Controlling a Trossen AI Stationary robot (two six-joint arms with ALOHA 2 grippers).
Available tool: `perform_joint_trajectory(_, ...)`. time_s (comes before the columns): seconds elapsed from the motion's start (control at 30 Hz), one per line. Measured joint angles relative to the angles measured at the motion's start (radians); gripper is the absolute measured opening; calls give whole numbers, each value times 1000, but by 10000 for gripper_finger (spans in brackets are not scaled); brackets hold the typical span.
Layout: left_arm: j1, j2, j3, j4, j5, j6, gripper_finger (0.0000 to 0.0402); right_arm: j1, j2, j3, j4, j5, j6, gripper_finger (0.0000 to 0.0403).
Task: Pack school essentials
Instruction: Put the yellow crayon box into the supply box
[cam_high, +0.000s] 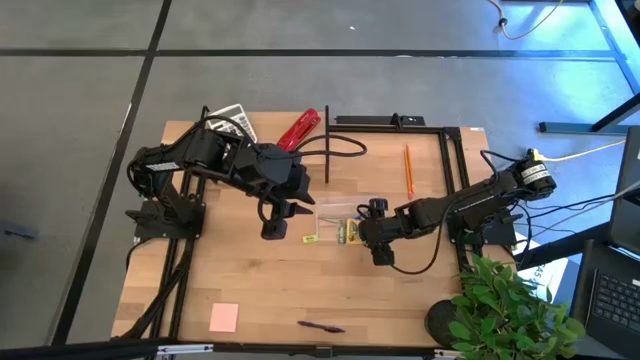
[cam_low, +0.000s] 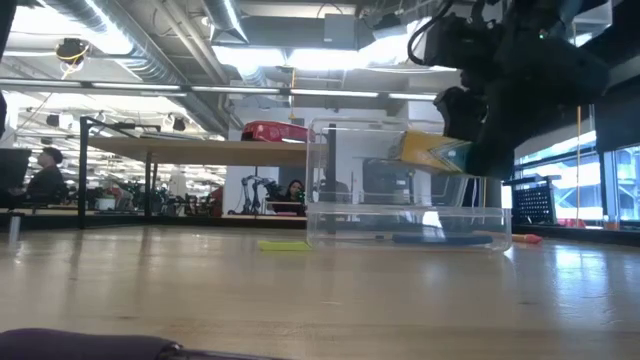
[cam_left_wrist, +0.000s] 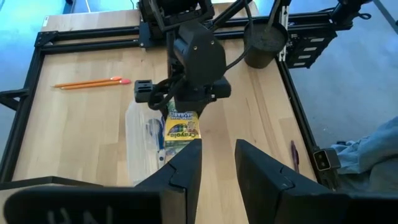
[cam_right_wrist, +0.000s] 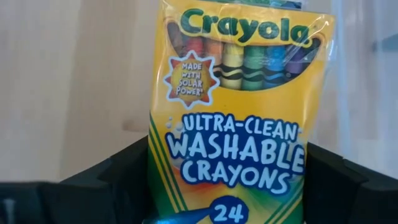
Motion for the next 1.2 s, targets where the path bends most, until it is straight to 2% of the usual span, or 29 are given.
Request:
perform_joint_trajectory(0.47,0,0,0,-1,0,0,89,-37,0,0,-6,72,-141,310)
perform_joint_trajectory(0.73,0,0,0,-1,0,0,89,-73,61,0,-23,57,-154,310)
perform_joint_trajectory(1.03,0,0,0,-1,0,0,89,-73,104,1,-14,91,-153,310)
perform_joint_trajectory(1.2,0,0,0,-2,0,0,89,-73,105,31,-45,55,-152,310)
